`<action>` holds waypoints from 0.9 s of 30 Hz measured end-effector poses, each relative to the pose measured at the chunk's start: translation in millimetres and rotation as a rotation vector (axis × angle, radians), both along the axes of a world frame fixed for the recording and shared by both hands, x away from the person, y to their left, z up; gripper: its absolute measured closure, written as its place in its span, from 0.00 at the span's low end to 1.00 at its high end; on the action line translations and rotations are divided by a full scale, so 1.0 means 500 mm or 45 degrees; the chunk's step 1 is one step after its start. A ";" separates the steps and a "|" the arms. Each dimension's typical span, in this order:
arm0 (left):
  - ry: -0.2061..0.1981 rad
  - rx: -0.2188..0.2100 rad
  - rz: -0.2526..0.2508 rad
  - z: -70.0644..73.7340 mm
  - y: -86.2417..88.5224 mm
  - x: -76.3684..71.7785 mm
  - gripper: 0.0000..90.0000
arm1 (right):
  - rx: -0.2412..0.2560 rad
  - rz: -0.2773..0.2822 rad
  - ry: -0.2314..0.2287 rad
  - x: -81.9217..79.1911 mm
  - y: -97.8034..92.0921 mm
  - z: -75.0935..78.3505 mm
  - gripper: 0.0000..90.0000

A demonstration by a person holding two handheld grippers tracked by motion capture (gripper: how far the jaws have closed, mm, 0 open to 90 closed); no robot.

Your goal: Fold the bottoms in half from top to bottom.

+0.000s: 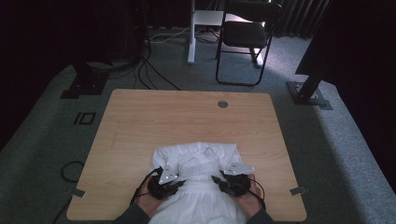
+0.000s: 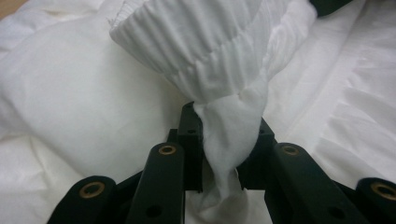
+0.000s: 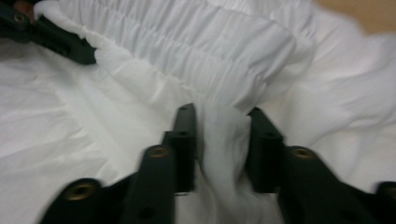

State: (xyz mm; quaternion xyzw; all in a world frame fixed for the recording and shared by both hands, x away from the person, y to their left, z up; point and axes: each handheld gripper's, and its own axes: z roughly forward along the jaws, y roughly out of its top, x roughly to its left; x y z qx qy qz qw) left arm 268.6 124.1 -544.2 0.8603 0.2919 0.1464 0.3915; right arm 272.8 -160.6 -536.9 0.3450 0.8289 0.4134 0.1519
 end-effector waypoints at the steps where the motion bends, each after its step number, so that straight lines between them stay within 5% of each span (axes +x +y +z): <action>1: 0.006 -0.005 0.004 0.000 0.002 0.002 0.83 | -0.014 -0.009 -0.030 0.000 0.001 0.005 0.63; 4: 0.015 -0.007 0.016 0.000 0.003 0.008 0.82 | -0.101 -0.030 -0.117 0.007 0.011 0.022 0.44; 7: 0.027 -0.005 0.045 0.002 0.000 0.020 0.80 | -0.098 -0.048 -0.107 0.035 0.015 0.031 0.37; 10: 0.033 -0.006 0.062 0.004 0.000 0.029 0.79 | -0.051 -0.042 -0.036 0.065 0.014 0.027 0.34; 13: 0.048 -0.002 0.071 0.003 0.001 0.040 0.77 | 0.056 -0.027 0.114 0.116 0.006 0.008 0.35; 17: 0.074 -0.012 0.089 -0.001 0.000 0.052 0.75 | 0.103 0.009 0.182 0.142 0.010 -0.007 0.38; 20: 0.088 -0.018 0.099 -0.003 -0.001 0.062 0.74 | 0.107 0.025 0.228 0.155 0.016 -0.013 0.45; 22: 0.103 -0.018 0.112 -0.006 -0.004 0.068 0.75 | 0.101 0.019 0.248 0.158 0.018 -0.015 0.67; 24: 0.110 -0.022 0.121 -0.007 -0.007 0.070 0.77 | 0.107 0.040 0.196 0.149 0.018 -0.007 0.84; 27: 0.104 -0.011 0.130 -0.001 -0.009 0.062 0.84 | 0.098 0.042 0.107 0.123 0.018 0.014 0.88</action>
